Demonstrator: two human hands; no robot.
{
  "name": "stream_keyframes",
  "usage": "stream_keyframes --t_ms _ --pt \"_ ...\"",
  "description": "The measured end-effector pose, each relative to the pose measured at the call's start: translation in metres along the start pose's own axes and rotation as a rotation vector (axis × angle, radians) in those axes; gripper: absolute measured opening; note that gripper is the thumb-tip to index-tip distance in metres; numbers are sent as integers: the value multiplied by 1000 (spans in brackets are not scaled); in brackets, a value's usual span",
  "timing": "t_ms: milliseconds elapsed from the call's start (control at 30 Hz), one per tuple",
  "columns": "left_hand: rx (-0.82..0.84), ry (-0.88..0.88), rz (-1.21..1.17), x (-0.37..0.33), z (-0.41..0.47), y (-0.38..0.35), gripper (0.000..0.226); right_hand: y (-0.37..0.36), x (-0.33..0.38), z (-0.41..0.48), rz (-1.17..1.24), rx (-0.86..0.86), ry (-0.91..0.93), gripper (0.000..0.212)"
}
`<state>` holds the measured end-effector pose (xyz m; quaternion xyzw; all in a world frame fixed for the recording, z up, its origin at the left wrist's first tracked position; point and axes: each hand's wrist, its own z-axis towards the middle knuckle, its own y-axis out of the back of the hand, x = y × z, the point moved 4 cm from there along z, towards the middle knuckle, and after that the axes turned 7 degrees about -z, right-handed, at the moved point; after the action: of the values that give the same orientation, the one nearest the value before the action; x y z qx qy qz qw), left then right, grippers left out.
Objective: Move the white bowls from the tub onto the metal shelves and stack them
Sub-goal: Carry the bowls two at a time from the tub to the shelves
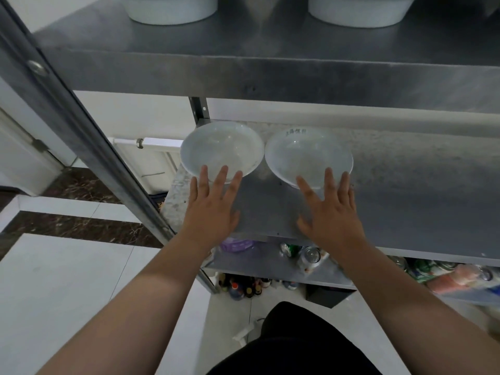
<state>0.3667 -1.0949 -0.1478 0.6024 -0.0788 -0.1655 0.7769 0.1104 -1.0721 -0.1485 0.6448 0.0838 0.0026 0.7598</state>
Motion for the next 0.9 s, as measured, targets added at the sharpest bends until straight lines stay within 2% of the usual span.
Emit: stream_keyframes --t_ms 233,533,633,800,900 --pt "62 -1 -2 28 46 -12 92 -7 5 60 -6 44 -8 98" --pt "147 -12 111 59 107 -31 100 -13 5 116 -13 88 -16 94" --pt "149 16 95 60 111 -28 99 -12 7 122 7 82 -13 94" --pt "32 83 72 51 89 -19 90 -17 10 106 23 41 -14 94" --pt "95 111 67 53 86 -24 93 -18 13 104 41 53 -20 94"
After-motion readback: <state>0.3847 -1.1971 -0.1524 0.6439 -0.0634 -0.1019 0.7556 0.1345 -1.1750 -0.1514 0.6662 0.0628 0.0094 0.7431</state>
